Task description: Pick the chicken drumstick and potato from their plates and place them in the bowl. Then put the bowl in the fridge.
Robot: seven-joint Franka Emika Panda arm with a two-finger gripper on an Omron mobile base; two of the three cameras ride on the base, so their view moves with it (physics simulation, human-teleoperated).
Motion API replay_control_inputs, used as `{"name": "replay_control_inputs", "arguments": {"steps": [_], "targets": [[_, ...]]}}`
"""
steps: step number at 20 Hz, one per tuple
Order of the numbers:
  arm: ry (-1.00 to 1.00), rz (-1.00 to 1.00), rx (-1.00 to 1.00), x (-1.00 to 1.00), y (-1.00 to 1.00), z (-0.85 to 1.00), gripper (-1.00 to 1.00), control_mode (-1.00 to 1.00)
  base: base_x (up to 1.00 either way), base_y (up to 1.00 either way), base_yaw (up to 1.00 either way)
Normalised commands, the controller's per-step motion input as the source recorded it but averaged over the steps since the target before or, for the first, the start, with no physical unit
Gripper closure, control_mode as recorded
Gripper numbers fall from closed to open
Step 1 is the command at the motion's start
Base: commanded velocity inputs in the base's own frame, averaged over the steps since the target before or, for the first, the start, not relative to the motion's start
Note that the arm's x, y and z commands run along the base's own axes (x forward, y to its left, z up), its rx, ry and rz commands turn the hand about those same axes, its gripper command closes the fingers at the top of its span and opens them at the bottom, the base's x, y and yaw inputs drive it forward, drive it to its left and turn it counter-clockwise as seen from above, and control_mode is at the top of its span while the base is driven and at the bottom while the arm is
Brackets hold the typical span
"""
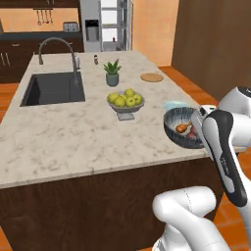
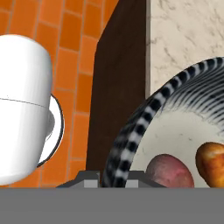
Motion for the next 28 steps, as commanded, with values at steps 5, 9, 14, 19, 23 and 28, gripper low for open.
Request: {"name": "replay_control_inputs", "arguments": {"steps": [5,9,14,19,23,28], "targets": [[0.0,0.0,0.0,0.0,0.0,0.0,1.0,1.0,0.0,1.0,0.02],[0.0,0.0,0.0,0.0,0.0,0.0,1.0,1.0,-0.03,1.0,0.03],[0.0,0.0,0.0,0.0,0.0,0.0,1.0,1.0,-0.04,1.0,0.0],[0.0,0.0,0.0,0.0,0.0,0.0,1.0,1.0,0.0,1.0,0.0],[0.0,0.0,0.0,0.0,0.0,0.0,1.0,1.0,0.0,1.0,0.0],[0.0,0.0,0.0,0.0,0.0,0.0,1.0,1.0,0.0,1.0,0.0]]}}
